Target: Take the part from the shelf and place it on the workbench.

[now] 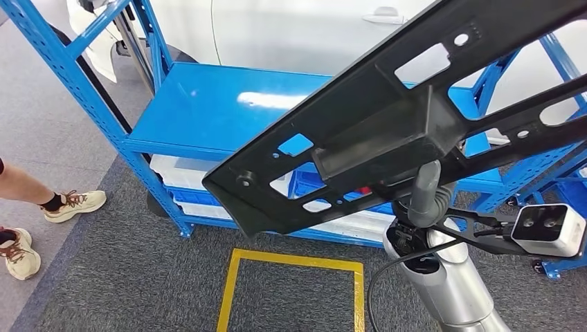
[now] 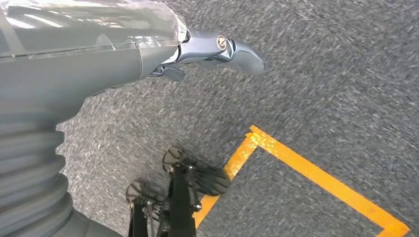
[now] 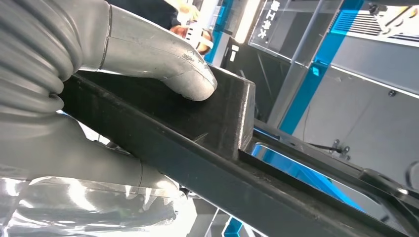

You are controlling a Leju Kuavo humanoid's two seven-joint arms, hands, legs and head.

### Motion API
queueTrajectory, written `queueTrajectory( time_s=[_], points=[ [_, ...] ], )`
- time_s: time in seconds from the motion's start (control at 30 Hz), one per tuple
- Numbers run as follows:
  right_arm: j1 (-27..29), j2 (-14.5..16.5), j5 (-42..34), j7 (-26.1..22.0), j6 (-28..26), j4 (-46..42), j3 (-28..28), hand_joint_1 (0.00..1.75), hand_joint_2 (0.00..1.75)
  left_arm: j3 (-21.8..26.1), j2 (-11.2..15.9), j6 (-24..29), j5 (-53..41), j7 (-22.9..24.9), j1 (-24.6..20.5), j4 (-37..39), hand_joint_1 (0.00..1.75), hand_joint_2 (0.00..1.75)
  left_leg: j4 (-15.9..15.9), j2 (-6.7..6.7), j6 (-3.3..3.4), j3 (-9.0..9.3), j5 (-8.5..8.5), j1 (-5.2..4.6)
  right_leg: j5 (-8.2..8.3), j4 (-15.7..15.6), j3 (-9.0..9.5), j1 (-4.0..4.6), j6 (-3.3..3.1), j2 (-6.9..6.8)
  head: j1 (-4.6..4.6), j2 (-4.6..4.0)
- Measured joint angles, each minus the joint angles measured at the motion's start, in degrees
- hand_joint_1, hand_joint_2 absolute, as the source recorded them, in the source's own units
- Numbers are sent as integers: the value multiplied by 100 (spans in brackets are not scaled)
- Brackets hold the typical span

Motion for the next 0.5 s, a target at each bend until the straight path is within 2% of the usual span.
queueTrajectory(
  time_s=[0.03,0.07,0.13,0.17,0.2,0.27,0.3,0.33,0.37,0.4,0.43,0.5],
  points=[
    [-22,-18,-31,7,0,0,16,175,175,15,0,10,0,-7,2,0,0,175,29,-3,-39,-33,30,-2,-40,-206,123,14,-42,12,-2,0],
    [-35,-37,-58,14,3,1,31,175,175,31,0,19,0,-14,5,0,0,175,38,-6,-80,-51,69,-2,-69,-284,148,39,-96,24,-3,0],
    [-50,-77,-89,25,7,2,51,175,175,64,1,27,0,-23,23,0,0,175,41,-14,-159,-75,114,13,8,-287,84,42,-207,27,-3,0],
    [-58,-89,-95,31,8,3,60,175,175,74,1,27,0,-24,34,0,0,175,107,-18,-190,-118,26,23,66,-292,38,40,-258,19,-3,0],
    [-66,-96,-99,34,8,3,68,175,175,82,1,28,0,-26,45,0,0,175,286,-21,-214,-191,-173,34,130,-301,-19,33,-303,12,-3,0],
    [-75,-101,-108,36,10,3,81,175,175,87,0,28,0,-29,49,0,0,175,965,-20,-248,-396,-747,47,253,-299,-166,47,-355,4,-4,0],
    [-75,-104,-119,34,16,5,87,175,175,90,0,32,0,-31,49,0,0,175,1345,-20,-258,-479,-960,49,314,-293,-247,60,-365,4,-4,0],
    [-75,-109,-134,30,28,8,91,175,175,93,0,37,0,-36,49,0,0,175,1615,-20,-260,-505,-1045,49,371,-286,-329,74,-370,3,-4,0],
    [-78,-113,-156,24,45,11,95,175,175,97,0,45,0,-41,50,0,0,175,1704,-20,-249,-439,-1004,47,426,-278,-413,89,-370,4,-4,0],
    [-88,-115,-179,17,62,14,102,175,175,104,-1,53,0,-45,51,0,0,175,1576,-21,-223,-267,-875,41,477,-271,-493,105,-369,4,-4,0],
    [-109,-116,-202,19,69,14,115,175,175,112,-1,58,0,-47,50,0,0,175,1269,-22,-180,-2,-738,27,525,-264,-563,119,-366,5,-4,0],
    [-172,-109,-226,69,14,-7,146,175,175,127,10,65,0,-30,42,0,0,175,453,-12,-79,599,-700,-19,609,-256,-649,138,-339,1,-3,0]
  ],
)
